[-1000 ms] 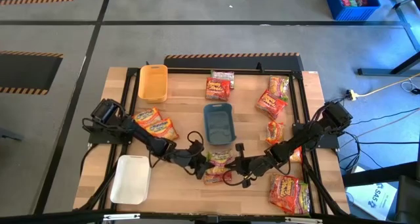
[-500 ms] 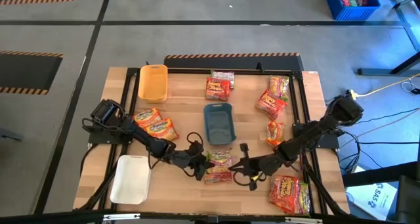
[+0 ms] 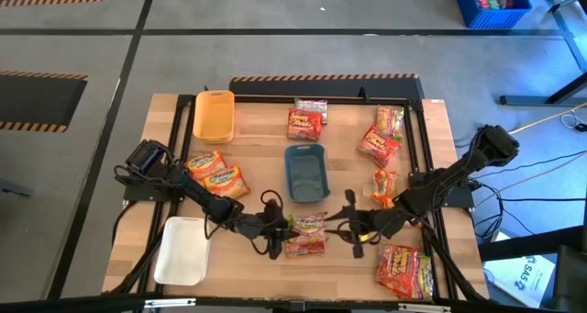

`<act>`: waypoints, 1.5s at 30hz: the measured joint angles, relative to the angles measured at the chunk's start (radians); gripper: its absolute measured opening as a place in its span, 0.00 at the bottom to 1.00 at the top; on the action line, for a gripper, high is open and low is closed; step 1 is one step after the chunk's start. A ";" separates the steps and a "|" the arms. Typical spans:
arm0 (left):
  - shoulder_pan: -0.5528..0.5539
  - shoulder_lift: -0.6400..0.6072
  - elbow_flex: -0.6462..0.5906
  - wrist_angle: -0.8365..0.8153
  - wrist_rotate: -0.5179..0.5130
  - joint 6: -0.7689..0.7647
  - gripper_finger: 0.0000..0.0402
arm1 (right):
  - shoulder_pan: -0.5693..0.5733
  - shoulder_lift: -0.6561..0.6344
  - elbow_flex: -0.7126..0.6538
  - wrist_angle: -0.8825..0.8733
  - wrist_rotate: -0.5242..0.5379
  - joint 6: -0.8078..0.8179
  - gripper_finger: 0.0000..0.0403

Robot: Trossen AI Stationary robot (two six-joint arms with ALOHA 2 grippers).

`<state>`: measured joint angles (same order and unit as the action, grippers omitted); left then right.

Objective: Sort Maruchan noodles
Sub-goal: Put the green noodle pack into the blue bin

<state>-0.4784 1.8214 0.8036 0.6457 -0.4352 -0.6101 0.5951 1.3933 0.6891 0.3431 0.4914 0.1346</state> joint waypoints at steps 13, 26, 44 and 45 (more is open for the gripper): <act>-0.003 0.000 0.000 0.091 -0.145 0.453 0.28 | -0.163 0.021 0.089 -0.098 -0.253 0.095 0.79; 0.028 0.000 -0.002 0.096 -0.153 0.516 0.28 | -0.257 0.177 0.295 -0.462 -0.382 0.074 0.68; 0.035 -0.046 -0.002 0.034 -0.141 0.511 0.35 | -0.255 0.159 0.297 -0.457 -0.376 -0.066 0.14; 0.033 -0.070 -0.002 0.001 -0.142 0.513 0.36 | -0.255 0.149 0.297 -0.459 -0.373 -0.068 0.13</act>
<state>-0.4452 1.7511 0.8017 0.6463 -0.5769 -0.0967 0.3397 1.5422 0.9863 -0.1158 0.1182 0.0670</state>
